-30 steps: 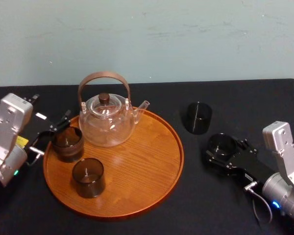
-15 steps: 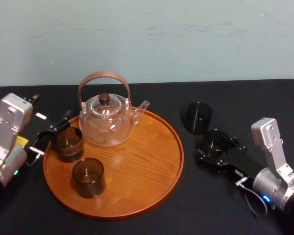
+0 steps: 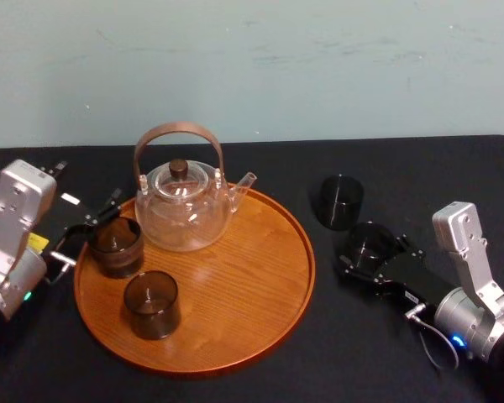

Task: Pick up the glass from the table and place it on the tray.

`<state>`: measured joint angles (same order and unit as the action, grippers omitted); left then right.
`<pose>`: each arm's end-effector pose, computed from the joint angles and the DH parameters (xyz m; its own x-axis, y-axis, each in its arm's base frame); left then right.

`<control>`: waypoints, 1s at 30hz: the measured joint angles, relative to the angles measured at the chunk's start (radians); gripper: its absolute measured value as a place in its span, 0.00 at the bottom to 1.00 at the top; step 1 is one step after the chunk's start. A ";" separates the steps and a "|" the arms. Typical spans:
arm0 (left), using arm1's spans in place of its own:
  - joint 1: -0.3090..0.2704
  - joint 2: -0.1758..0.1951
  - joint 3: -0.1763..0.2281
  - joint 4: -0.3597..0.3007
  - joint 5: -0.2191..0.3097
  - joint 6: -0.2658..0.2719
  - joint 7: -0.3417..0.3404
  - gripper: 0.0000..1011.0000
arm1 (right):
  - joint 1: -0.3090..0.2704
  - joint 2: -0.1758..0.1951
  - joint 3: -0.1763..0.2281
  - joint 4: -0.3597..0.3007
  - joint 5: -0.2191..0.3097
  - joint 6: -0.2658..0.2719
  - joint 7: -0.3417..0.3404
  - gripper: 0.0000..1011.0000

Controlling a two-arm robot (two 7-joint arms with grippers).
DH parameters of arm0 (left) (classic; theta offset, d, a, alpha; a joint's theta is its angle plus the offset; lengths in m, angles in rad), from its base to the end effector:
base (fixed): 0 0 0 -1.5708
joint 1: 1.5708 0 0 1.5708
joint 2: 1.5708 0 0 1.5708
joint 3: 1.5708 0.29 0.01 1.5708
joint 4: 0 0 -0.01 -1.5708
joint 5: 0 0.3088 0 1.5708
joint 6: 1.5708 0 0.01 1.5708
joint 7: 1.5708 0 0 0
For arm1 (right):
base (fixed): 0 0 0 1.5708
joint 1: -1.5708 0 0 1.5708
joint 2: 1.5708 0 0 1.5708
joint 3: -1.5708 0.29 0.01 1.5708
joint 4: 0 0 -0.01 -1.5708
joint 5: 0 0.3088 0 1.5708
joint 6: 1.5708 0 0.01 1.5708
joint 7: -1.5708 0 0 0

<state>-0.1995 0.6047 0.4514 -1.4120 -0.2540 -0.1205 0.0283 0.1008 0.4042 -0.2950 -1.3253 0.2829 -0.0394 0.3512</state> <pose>0.3581 0.0827 -0.3023 0.2923 0.8803 0.3737 -0.9553 0.2873 0.0703 0.3402 -0.0636 -0.3502 0.5206 -0.8514 0.0632 0.8365 0.4939 -0.2375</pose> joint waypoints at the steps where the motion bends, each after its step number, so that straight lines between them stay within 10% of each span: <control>1: 0.000 0.000 0.000 0.000 0.000 0.000 0.000 0.99 | 0.000 0.000 0.000 0.000 0.000 0.000 0.000 1.00; 30: 0.000 0.000 0.000 0.000 0.000 0.000 0.000 0.99 | -0.003 0.002 0.000 -0.004 0.002 0.000 -0.004 0.89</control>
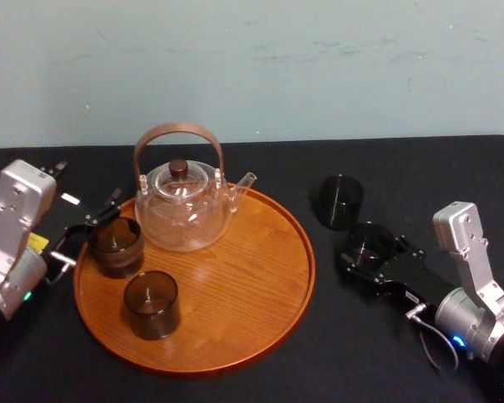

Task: Pick up the glass from the table and place it on the tray.

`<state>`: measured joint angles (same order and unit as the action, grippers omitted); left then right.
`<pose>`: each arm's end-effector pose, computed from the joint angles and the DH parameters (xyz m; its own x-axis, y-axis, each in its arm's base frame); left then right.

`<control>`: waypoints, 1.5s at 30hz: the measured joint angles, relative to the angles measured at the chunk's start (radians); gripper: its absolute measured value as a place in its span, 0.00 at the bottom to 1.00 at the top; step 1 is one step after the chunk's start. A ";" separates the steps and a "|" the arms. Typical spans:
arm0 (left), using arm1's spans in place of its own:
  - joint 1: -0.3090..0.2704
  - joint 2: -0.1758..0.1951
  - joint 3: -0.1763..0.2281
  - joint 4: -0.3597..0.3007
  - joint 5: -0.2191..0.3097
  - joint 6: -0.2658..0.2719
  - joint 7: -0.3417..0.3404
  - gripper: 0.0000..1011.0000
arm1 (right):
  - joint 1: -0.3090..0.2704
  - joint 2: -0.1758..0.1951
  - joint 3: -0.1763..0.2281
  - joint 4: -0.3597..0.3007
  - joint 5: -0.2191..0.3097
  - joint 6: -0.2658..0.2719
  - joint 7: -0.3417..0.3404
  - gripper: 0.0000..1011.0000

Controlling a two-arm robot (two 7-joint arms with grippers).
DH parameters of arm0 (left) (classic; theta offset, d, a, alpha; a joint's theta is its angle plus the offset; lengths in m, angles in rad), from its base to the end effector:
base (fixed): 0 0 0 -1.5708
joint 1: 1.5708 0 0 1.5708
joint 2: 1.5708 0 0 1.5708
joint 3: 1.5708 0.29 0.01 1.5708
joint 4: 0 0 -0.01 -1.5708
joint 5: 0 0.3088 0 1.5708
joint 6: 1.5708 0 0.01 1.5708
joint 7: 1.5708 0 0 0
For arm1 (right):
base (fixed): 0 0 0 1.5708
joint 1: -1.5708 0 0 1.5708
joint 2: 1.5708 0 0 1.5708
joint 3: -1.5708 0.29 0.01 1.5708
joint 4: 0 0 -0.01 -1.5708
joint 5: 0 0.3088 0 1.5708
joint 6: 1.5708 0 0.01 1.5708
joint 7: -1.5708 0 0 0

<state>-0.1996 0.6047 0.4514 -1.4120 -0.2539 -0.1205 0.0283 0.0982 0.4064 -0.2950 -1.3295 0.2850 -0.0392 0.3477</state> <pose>0.3581 0.0827 -0.3022 0.2922 0.8803 0.3738 -0.9553 0.2873 0.0702 0.3395 -0.0638 -0.3498 0.5185 -0.8527 0.0636 0.8380 0.4919 -0.2364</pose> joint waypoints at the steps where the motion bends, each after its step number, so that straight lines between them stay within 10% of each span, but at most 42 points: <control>1: 0.000 0.000 0.000 0.000 0.000 0.000 0.000 0.99 | 0.000 0.000 0.000 0.000 0.000 0.000 0.000 0.89; 26: 0.000 0.000 0.000 0.000 0.000 0.000 0.000 0.99 | -0.053 0.022 0.031 -0.142 -0.022 0.019 0.024 0.89; 45: 0.000 0.000 0.000 0.000 0.000 0.000 0.000 0.99 | -0.033 -0.003 -0.047 -0.169 -0.051 0.012 0.077 0.89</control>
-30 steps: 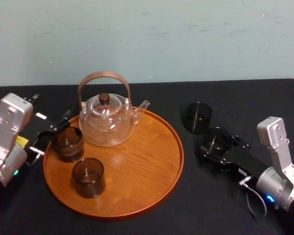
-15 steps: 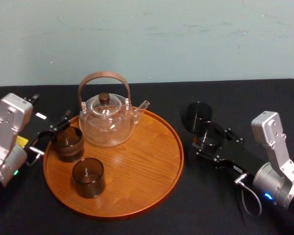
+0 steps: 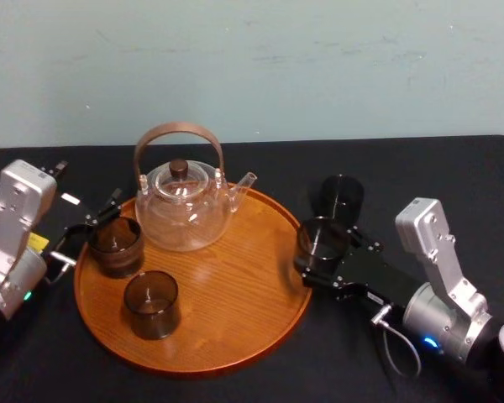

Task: Pick up the glass from the table and place it on the tray.

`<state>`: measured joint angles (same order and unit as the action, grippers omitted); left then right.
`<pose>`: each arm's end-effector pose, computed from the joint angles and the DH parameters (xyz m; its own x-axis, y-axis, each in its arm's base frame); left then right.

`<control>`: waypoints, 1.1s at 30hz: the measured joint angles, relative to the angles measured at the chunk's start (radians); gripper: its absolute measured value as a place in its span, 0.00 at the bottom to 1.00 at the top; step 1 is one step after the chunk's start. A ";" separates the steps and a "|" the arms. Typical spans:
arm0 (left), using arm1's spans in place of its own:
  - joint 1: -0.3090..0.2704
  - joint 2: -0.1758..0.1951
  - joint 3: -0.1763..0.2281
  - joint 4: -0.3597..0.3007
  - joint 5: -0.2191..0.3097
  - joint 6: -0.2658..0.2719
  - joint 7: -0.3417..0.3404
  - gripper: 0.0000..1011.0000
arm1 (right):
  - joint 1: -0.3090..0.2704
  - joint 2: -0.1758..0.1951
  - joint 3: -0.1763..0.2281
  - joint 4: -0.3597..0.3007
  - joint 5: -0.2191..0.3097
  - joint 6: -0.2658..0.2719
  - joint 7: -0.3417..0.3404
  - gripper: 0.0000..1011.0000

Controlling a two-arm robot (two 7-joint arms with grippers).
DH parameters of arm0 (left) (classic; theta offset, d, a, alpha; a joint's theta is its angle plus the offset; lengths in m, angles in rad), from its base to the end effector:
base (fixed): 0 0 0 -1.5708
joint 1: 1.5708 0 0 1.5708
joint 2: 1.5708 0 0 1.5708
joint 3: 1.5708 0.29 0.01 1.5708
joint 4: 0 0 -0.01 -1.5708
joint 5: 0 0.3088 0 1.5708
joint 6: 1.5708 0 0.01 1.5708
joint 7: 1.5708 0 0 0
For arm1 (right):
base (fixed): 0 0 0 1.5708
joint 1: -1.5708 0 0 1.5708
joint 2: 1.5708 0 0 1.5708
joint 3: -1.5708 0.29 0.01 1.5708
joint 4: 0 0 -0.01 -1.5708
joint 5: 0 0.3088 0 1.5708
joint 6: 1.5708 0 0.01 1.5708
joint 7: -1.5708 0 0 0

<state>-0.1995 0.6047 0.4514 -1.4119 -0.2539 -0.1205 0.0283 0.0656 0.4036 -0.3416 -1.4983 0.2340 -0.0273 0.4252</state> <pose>0.3581 0.0827 -0.3023 0.2923 0.8803 0.3738 -0.9553 0.2873 0.0704 0.3300 -0.0260 -0.3190 0.6658 -0.7381 0.1094 0.7441 0.6462 -0.1693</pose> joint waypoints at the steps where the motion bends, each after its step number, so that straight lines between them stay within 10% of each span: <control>1: 0.000 0.000 0.000 0.000 0.000 0.000 0.000 0.99 | 0.001 -0.001 -0.003 0.000 0.000 -0.002 0.002 0.89; 33: 0.000 0.000 0.000 0.000 0.000 0.000 0.000 0.99 | 0.073 -0.058 -0.155 0.038 -0.053 -0.033 0.057 0.89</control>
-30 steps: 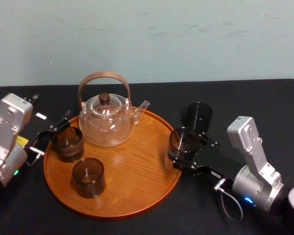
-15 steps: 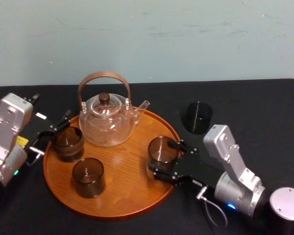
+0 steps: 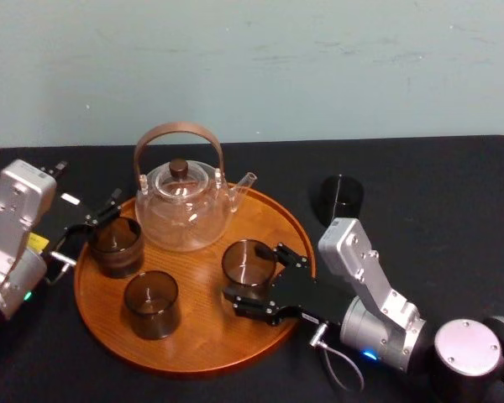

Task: Pick up the glass from the table and place it on the tray.

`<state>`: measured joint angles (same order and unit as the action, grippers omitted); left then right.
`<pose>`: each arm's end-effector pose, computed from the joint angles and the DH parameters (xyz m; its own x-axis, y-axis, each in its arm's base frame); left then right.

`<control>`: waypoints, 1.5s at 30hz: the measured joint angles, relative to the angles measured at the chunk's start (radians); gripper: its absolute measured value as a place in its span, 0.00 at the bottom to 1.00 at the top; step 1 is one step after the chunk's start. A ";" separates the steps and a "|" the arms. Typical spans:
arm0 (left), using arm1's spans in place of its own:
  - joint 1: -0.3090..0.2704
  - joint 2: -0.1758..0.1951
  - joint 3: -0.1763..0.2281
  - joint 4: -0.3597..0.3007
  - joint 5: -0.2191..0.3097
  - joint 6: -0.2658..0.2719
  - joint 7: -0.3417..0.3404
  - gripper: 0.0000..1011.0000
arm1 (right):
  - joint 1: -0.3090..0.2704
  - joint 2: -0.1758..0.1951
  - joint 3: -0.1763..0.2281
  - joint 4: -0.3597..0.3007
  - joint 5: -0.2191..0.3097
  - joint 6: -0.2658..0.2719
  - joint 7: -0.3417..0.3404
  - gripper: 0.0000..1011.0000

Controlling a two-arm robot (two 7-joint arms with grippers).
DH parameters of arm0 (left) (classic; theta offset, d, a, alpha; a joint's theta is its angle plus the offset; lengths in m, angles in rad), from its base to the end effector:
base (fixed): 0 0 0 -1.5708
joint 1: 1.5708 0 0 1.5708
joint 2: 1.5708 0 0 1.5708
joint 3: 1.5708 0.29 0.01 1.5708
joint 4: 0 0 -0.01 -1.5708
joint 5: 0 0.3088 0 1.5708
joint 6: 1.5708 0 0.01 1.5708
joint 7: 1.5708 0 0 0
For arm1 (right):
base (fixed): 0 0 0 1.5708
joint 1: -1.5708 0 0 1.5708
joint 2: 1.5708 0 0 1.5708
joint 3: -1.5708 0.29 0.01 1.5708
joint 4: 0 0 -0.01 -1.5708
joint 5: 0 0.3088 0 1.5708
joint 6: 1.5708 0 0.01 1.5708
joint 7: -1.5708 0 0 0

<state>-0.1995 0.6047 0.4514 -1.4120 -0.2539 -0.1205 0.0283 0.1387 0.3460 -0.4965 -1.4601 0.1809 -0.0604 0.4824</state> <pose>0.3581 0.0827 -0.3023 0.2923 0.8803 0.3738 -0.9553 0.2873 0.0703 0.3345 0.0324 -0.3242 0.7991 -0.5870 0.1297 0.6012 0.7828 -0.1607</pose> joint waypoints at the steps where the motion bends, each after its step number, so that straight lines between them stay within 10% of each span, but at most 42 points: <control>1: 0.000 0.000 0.000 0.000 0.000 0.000 0.000 0.99 | 0.003 -0.002 -0.003 0.003 0.000 0.000 0.001 0.89; 45: 0.000 0.000 0.000 0.000 0.000 0.000 0.000 0.99 | 0.054 -0.062 -0.084 0.130 0.032 -0.010 0.043 0.89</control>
<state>-0.1995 0.6047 0.4514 -1.4119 -0.2539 -0.1205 0.0283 0.1927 0.2837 -0.5804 -1.3302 0.2127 -0.0708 0.5250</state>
